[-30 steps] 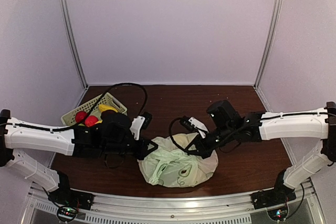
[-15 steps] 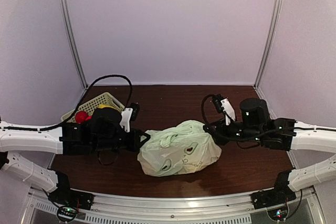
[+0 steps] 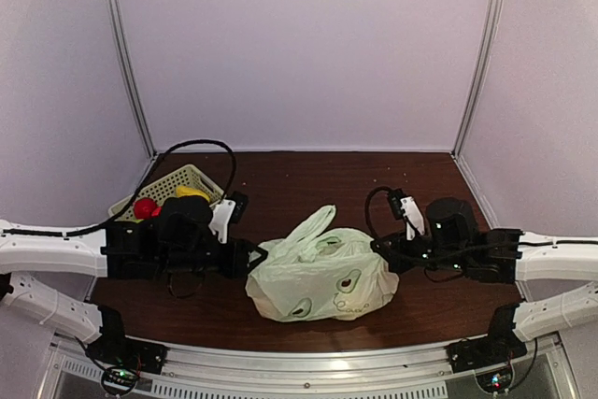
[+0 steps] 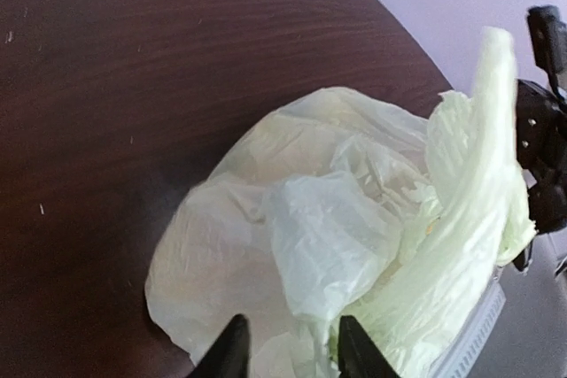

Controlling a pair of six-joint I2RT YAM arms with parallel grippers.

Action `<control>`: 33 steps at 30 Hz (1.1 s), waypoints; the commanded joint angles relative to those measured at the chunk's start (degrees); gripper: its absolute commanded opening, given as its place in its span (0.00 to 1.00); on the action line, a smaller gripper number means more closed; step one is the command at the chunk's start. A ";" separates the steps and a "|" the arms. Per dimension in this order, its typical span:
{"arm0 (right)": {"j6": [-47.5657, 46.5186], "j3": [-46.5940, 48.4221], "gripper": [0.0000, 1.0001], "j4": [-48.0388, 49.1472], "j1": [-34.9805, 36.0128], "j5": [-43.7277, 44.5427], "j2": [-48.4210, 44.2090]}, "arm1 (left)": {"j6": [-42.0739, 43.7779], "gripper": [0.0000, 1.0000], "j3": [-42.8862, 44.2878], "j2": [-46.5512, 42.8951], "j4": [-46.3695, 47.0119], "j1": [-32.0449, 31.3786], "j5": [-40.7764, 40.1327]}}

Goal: Untie the knot of the plastic bag and take out the fruit
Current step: Untie the bag handles from the takeout bag.

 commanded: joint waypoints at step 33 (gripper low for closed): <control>0.77 1.61 0.00 0.60 -0.43 0.03 0.05 | 14.50 0.46 33.19 23.21 -7.15 0.20 6.48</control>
